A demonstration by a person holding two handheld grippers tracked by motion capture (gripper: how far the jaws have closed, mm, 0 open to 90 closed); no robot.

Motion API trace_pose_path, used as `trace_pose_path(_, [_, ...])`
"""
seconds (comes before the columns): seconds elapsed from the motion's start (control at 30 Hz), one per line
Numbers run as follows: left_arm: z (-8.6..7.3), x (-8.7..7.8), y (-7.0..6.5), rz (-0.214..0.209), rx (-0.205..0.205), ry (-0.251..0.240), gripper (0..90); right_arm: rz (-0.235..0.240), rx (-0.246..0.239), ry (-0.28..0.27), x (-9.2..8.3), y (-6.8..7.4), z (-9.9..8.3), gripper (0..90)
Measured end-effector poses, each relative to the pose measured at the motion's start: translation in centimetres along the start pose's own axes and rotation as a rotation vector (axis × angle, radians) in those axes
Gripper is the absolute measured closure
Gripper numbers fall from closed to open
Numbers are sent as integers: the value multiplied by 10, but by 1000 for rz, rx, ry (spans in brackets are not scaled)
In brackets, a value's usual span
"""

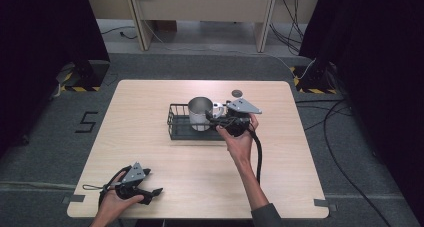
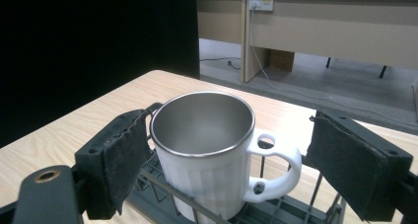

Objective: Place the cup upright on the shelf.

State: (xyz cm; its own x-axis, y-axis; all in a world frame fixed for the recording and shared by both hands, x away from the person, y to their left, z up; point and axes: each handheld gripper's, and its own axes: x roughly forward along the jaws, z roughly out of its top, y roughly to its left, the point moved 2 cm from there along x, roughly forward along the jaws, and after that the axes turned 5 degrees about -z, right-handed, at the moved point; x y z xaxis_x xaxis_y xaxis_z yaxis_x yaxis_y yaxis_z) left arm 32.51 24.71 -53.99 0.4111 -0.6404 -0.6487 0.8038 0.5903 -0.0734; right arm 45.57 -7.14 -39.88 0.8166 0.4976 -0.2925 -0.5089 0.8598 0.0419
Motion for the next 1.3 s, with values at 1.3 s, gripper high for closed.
trace_pose_path(1.3, [0, 0, 0, 0, 1, 1, 141, 18, 3, 15, -43, -17, -27, 156])
